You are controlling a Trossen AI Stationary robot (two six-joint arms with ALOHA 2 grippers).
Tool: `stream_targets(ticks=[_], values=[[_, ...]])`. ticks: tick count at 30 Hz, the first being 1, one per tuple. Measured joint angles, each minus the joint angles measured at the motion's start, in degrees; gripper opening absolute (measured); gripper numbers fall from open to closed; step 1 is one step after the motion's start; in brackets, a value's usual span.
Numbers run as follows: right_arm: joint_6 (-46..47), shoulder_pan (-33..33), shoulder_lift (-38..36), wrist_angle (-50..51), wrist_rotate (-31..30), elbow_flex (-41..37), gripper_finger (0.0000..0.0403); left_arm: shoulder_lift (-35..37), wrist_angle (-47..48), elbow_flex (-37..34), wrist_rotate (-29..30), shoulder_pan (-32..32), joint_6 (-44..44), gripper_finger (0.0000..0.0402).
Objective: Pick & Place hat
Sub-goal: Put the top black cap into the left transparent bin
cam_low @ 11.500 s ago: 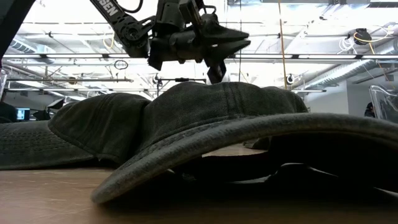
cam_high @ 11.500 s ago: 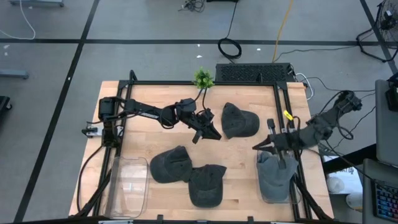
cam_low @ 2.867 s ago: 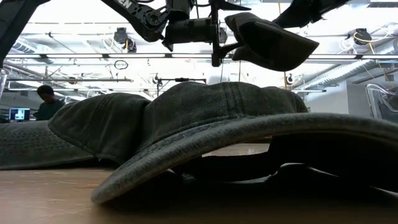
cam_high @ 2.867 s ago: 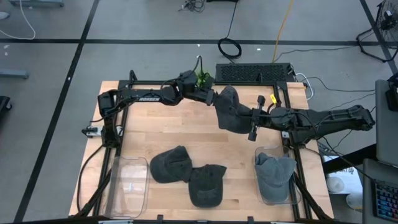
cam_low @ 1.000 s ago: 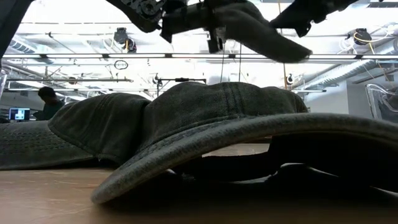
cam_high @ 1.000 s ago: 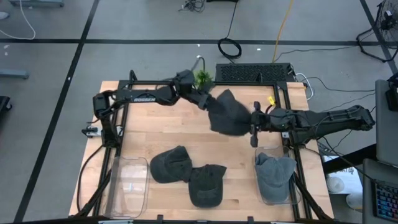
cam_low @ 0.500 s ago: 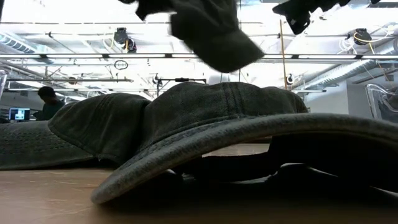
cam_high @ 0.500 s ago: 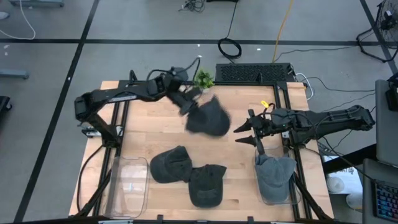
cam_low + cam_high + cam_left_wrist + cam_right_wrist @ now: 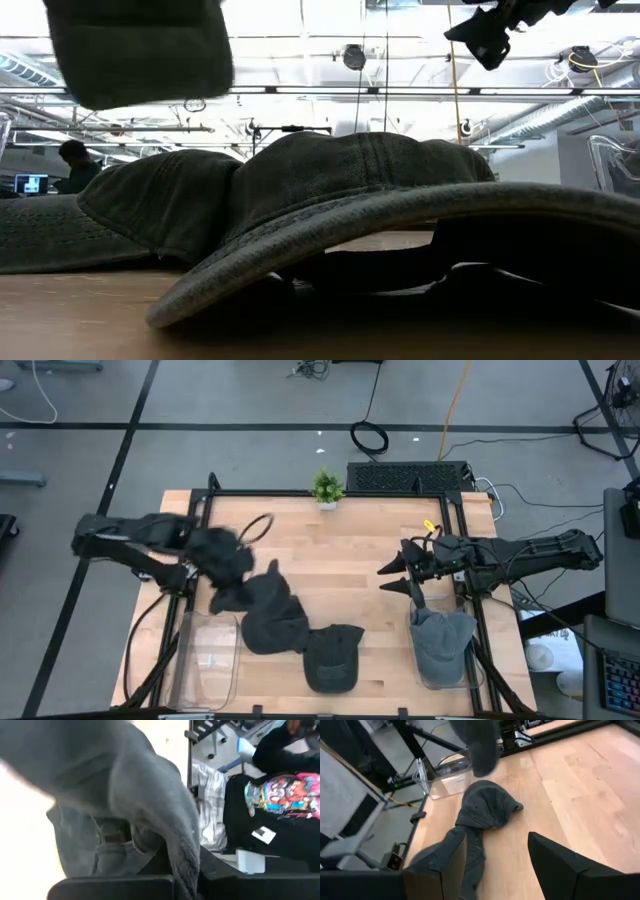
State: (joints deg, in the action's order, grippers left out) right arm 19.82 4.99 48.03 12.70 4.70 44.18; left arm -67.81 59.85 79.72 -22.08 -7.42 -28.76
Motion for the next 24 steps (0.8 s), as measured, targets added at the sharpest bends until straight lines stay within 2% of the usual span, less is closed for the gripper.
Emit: stream_targets(ticks=[5, 8, 16, 24], values=[[1.6, 0.0, 0.0, -0.1, 0.1, -0.1, 0.0204, 4.8, 8.0, 0.0, 14.6, -12.5, -13.5, 0.0008], [0.6, 0.0, 0.0, -2.2, -0.1, -1.9, 0.0205, 5.3, 13.5, 0.0, 19.7, -19.4, -21.0, 0.0008], [0.5, 0.0, 0.0, -9.2, -0.1, -5.6, 0.0202, 4.3, 16.7, 0.0, 22.3, -33.6, -27.8, 0.0007], [0.5, 0.0, 0.0, -11.2, -0.1, -6.0, 0.0203, -2.6, 16.6, 0.0, 23.3, -45.9, -37.1, 0.0007]])
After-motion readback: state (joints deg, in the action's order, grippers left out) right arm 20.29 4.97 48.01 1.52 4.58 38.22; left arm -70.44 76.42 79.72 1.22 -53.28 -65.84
